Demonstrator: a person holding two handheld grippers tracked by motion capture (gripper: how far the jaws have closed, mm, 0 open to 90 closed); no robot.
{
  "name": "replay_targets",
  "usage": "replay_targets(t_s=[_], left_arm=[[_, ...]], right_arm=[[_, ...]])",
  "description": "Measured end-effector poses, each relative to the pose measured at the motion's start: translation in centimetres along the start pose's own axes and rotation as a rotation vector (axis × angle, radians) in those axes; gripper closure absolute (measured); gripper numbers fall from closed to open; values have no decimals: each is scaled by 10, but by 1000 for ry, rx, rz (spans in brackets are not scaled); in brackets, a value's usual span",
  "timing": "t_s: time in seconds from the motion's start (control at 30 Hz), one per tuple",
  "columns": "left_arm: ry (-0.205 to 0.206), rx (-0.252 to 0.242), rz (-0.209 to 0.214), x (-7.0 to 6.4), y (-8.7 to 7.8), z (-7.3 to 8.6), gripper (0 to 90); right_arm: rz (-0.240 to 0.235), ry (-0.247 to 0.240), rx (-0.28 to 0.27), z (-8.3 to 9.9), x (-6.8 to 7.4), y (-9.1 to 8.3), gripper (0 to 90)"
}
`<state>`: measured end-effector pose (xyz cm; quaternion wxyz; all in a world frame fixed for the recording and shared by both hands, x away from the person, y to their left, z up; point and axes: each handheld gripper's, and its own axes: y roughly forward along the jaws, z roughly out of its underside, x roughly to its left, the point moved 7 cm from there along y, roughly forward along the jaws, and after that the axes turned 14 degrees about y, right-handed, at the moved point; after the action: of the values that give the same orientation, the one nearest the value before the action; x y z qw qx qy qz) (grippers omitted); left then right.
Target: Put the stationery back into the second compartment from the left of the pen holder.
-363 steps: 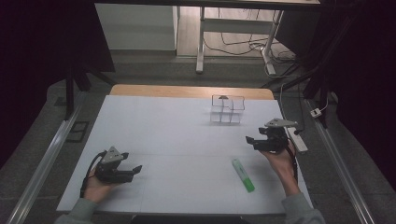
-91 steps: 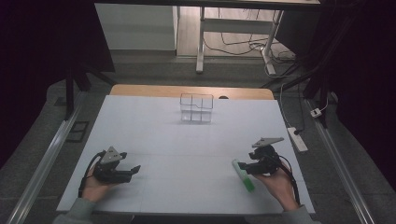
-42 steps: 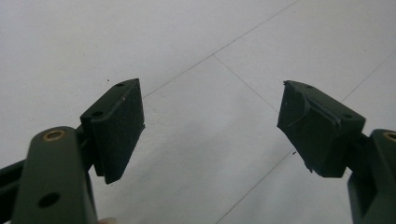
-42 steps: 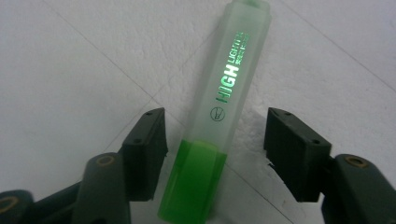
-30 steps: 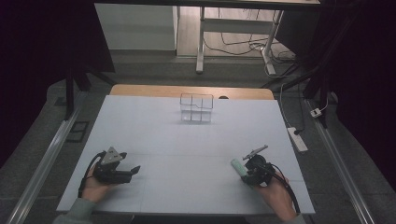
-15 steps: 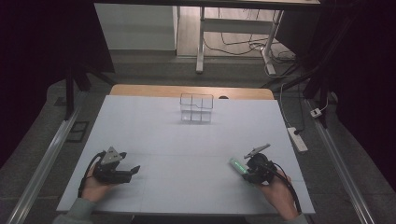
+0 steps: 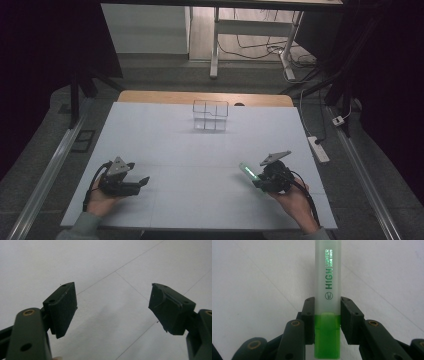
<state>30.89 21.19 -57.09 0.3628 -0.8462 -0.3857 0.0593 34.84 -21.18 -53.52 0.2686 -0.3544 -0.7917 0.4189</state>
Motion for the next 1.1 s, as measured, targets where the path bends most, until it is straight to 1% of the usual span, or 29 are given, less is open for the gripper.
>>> replay_targets(t_s=[0.07,0.13,0.27,0.37,0.5,0.63,0.8,1.0,1.1], left_arm=[[4,3,-3,0,-1,0,226],[12,7,-5,-1,-1,-1,226],[20,13,-2,-2,-1,-1,227],[22,16,2,-3,0,-1,227],[23,17,5,-3,0,-2,226],[24,20,10,-3,1,-3,227],[42,21,28,-7,1,-6,225],[60,28,44,-9,3,-10,223],[60,29,48,-10,4,-14,219]], right_arm=[[-8,-11,-10,-4,1,1,664],[-22,-11,-9,-7,4,2,664],[-38,-51,-26,-18,9,3,664],[-56,-67,-38,-25,15,2,664],[-58,-91,-46,-33,20,4,664],[-71,-99,-53,-39,24,6,664],[-83,-124,-64,-48,32,7,664],[-97,-152,-58,-55,40,13,663],[-101,-165,-51,-57,43,16,664]])
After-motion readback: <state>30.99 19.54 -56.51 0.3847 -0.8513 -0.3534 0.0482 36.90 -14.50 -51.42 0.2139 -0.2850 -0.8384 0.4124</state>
